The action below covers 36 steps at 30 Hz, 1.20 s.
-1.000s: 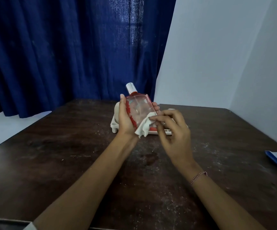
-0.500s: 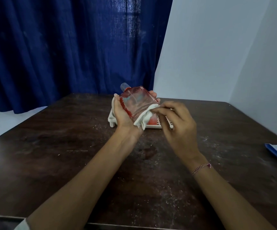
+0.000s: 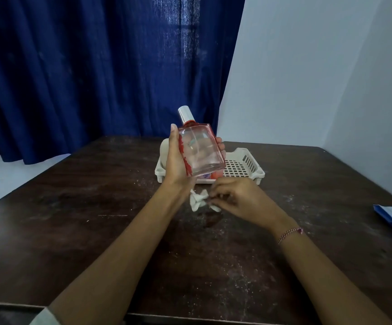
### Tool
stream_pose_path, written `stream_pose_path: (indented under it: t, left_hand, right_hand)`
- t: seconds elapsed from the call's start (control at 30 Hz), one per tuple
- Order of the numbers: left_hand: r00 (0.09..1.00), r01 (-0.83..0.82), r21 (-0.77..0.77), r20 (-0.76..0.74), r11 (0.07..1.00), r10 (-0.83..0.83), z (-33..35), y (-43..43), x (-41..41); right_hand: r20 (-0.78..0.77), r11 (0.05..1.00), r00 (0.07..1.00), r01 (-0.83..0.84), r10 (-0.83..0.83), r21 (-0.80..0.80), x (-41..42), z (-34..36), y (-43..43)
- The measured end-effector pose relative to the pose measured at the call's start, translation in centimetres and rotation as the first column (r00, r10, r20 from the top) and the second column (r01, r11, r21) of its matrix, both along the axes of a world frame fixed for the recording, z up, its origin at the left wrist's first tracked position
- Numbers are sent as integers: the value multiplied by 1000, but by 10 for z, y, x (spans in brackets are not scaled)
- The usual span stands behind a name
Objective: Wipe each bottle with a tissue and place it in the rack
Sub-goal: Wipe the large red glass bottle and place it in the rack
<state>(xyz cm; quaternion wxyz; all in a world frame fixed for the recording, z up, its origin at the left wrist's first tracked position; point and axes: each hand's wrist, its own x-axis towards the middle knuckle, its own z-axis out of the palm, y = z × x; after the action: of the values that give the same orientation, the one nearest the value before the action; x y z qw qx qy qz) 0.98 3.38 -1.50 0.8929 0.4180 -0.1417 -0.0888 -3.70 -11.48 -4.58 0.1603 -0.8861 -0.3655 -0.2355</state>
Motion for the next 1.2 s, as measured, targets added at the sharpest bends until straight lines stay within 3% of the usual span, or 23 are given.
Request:
stream_pose_path:
  t: [0.1,0.23,0.33,0.43,0.5,0.57,0.63,0.77,0.87,0.97,1.07,1.2]
  left_hand:
    - [997,-36,90,68,995,30,0,0,-1]
    - [991,-44,185,134,982,19,2,-3,-5]
    - [989,-22,232,144,972,-12,3,-4,-6]
    - [982,-38,274,188,961,-14,4,-6,-6]
    - [979,-33,303,201,952,-30,4,-8,-8]
    - [978,-50,350,209,936,-25,2,-10,-10]
    - [975,-65,394,220,917,-26,0,-12,-12]
    - [966,-47,482,245,875,-83,-4,-13,-14]
    - [963,-62,511,255,858,-82,-5,-13,-14]
    - [936,-146,539,347,829,-61,-4,-13,-12]
    - [903,-226,580,426,783,-55,-2,-13,-15]
    - [904,-265,635,426,726,-43,-11,-22,-22]
  right_hand:
    - [-219,998,974,60,-65,-28,4,-1,-11]
    - [-311,982,935,187,-173,13,0,0,-13]
    - [-256,925,928,324,-271,198,1,-2,-17]
    - [-210,762,889,457,-406,459,9,-4,-25]
    - [-281,638,896,442,-343,631,10,-2,-25]
    - [-345,543,931,351,-116,763,7,1,-20]
    - [-405,550,912,303,70,778,5,4,-16]
    - [-499,585,841,300,210,753,4,3,-10]
    - [-494,533,841,319,222,783,2,4,-12]
    - [-447,542,876,291,180,788,0,7,-15]
    - [-383,486,920,298,85,822,3,8,-22]
    - [-368,434,929,348,-39,831,14,10,-42]
